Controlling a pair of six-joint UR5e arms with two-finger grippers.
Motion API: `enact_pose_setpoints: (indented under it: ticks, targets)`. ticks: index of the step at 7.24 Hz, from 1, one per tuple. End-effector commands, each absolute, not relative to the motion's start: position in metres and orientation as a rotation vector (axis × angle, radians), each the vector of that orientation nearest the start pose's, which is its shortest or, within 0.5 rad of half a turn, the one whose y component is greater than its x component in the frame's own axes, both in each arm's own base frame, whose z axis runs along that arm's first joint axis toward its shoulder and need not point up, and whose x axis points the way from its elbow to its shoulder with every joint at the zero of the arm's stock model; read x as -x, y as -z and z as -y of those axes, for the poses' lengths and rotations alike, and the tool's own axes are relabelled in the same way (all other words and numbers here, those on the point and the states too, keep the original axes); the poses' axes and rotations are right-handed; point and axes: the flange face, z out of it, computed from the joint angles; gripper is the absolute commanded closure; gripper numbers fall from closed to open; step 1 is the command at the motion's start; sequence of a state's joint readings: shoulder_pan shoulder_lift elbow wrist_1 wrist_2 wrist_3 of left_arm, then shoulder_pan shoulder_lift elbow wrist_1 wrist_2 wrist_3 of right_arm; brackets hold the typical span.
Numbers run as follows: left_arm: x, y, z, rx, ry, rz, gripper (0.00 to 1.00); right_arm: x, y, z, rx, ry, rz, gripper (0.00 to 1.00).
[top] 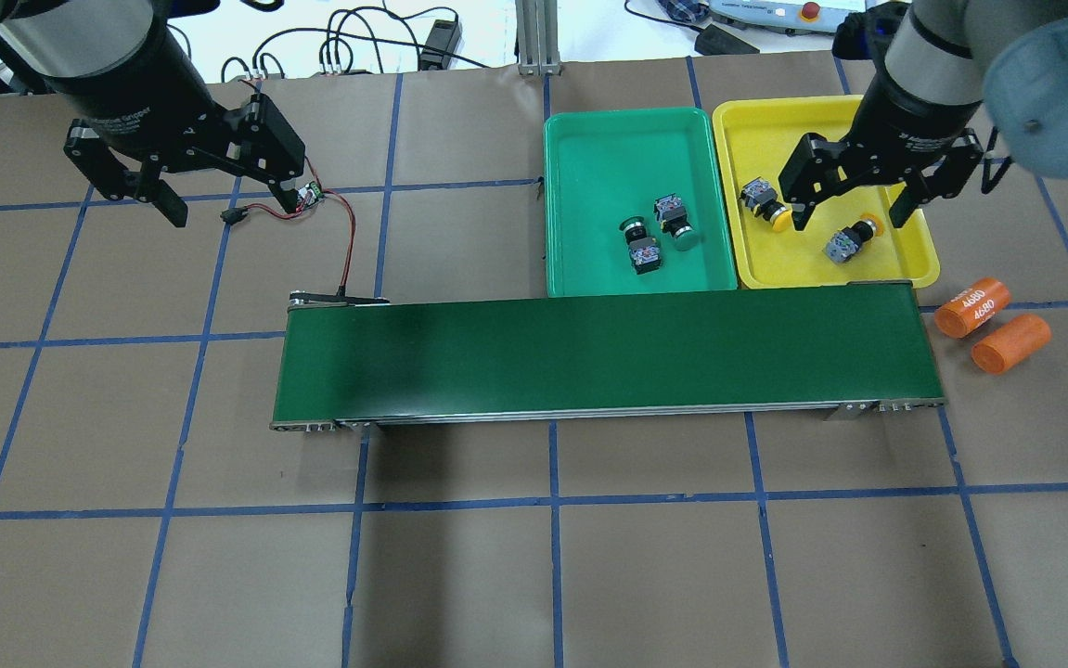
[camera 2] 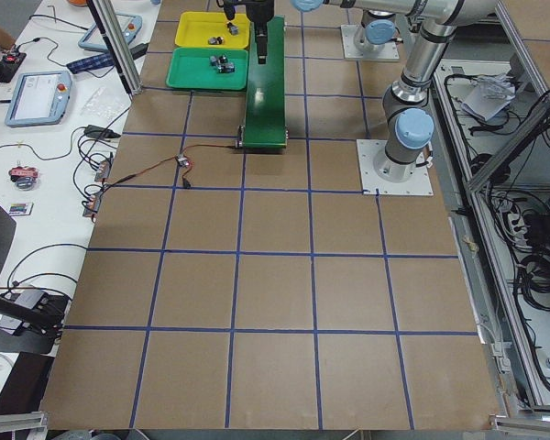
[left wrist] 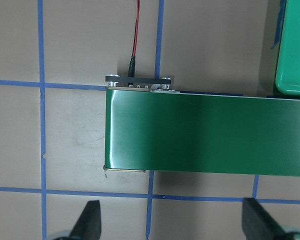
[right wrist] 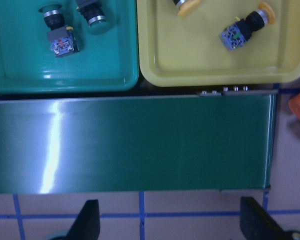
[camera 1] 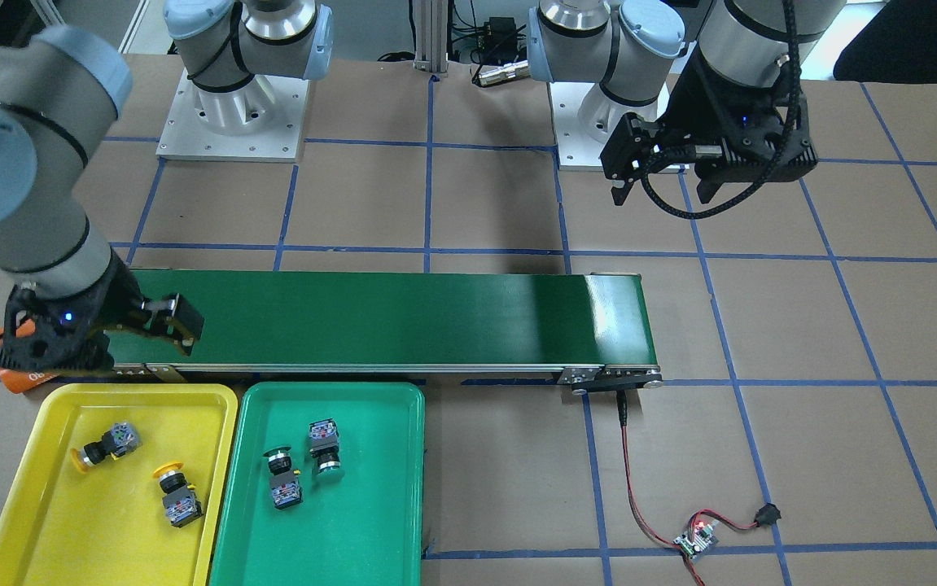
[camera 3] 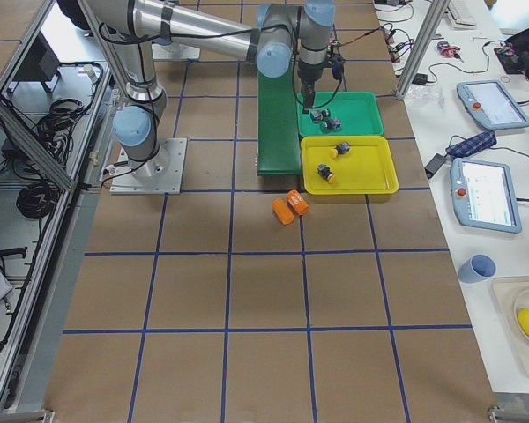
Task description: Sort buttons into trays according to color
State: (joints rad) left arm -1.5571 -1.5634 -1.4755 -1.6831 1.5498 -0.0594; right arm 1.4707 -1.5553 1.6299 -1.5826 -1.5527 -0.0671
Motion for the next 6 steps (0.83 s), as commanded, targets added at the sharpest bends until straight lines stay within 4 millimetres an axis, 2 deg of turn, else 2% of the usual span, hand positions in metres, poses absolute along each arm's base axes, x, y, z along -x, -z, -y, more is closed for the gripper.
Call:
enact_pose_setpoints:
  ticks: [1, 2, 4, 6]
  targets:
    - [0.127, -0.523, 0.492, 0.124, -0.035, -3.165, 0.0, -0.086, -0.476, 0.468, -0.14, -0.123, -3.117, 0.0]
    - [0.128, -0.517, 0.493, 0.12, -0.052, -3.163, 0.0, -0.086, -0.477, 0.467, -0.147, -0.113, -3.115, 0.0]
    - [0.128, -0.522, 0.492, 0.117, -0.04, -3.162, 0.0, -0.095, -0.475, 0.448, -0.216, -0.142, -3.104, 0.0]
    - [0.126, -0.532, 0.48, 0.121, -0.027, -3.154, 0.0, -0.129, -0.46, 0.42, -0.127, -0.161, -3.119, 0.0]
